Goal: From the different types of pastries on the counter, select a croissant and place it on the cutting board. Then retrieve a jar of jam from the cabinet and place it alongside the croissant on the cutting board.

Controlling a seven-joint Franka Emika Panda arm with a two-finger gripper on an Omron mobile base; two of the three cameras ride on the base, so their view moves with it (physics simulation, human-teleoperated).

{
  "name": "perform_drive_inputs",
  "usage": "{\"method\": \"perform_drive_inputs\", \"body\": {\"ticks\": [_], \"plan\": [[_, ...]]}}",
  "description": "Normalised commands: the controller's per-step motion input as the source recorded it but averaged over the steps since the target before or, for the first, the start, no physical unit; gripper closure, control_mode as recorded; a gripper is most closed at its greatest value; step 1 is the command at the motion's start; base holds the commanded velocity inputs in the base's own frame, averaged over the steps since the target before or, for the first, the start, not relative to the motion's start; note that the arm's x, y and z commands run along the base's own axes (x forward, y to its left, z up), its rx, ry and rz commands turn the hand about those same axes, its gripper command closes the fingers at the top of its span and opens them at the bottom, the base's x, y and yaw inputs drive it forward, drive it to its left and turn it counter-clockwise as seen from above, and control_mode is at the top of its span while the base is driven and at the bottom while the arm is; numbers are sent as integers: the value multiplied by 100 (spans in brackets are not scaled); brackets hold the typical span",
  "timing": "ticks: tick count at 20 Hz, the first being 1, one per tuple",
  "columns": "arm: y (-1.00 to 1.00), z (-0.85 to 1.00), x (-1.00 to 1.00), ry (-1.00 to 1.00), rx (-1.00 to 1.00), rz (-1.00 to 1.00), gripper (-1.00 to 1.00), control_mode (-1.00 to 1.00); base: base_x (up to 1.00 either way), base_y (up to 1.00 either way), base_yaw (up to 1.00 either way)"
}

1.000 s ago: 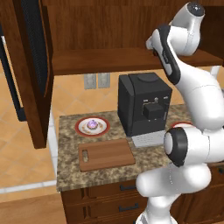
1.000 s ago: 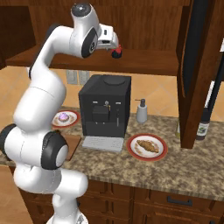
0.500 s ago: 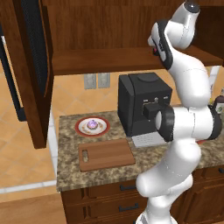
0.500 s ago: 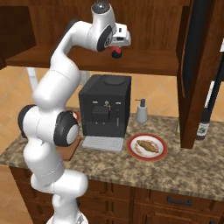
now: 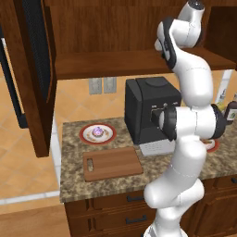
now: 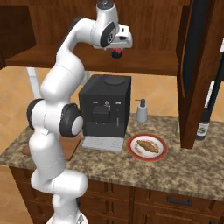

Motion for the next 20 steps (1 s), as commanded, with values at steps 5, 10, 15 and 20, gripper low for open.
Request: {"method": "perform_drive_inputs", "body": {"ticks": [5,10,15,20], "plan": [[-17,11,100,-1,11,0,-100,-100,0,0,0],[0,0,23,-1,5,0,-100,-100,0,0,0],[-1,-2,7,1,0,0,-100,-100,0,0,0],[-7,-14,21,8,0,0,-100,-100,0,0,0]]}}
